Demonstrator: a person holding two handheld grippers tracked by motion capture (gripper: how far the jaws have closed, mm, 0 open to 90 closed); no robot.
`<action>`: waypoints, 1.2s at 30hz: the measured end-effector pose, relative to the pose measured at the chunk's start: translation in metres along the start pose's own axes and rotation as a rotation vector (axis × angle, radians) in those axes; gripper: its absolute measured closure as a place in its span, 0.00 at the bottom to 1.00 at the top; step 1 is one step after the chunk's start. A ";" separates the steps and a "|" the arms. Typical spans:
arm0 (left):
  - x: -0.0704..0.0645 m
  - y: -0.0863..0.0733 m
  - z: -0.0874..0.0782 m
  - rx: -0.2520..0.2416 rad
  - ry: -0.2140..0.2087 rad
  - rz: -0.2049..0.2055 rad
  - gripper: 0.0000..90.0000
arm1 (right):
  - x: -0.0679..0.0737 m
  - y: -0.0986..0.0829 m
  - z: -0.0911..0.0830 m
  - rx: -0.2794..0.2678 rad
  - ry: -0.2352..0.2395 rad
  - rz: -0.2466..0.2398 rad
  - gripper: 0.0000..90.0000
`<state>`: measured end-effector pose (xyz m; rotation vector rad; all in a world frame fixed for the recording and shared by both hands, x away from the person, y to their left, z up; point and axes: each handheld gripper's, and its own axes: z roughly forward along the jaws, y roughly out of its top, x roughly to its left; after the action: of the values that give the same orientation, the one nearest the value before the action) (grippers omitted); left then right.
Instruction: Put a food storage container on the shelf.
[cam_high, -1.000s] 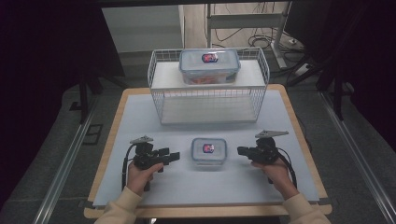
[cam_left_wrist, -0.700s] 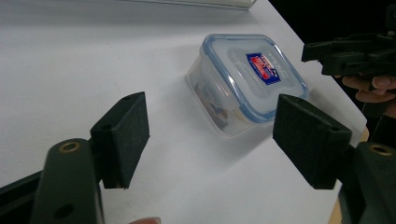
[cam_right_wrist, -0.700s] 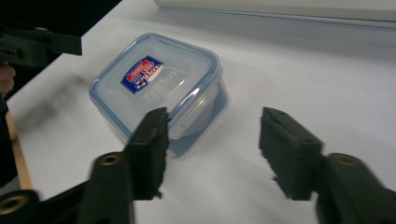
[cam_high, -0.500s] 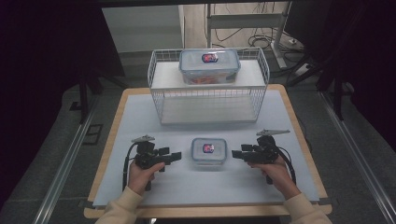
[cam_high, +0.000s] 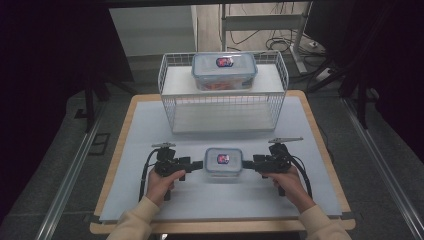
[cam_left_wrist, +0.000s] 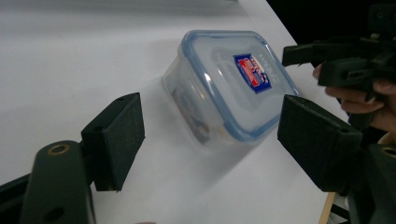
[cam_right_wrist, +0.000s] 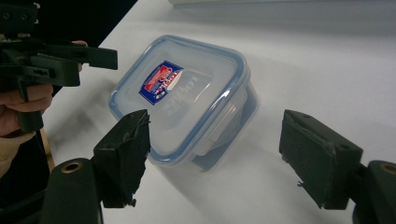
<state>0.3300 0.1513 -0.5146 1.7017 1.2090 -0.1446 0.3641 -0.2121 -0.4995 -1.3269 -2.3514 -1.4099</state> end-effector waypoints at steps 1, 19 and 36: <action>0.000 0.001 0.002 0.004 -0.003 -0.001 0.25 | -0.001 0.000 0.003 0.006 0.004 0.009 0.27; 0.007 0.004 0.041 0.093 -0.100 -0.086 0.33 | -0.002 0.001 0.035 0.073 0.063 0.096 0.34; -0.007 -0.007 0.029 0.059 -0.090 -0.013 0.53 | 0.003 -0.009 0.018 0.017 0.121 0.077 0.58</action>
<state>0.3328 0.1246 -0.5292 1.7205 1.1593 -0.2646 0.3614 -0.1985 -0.5146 -1.2760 -2.2064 -1.4036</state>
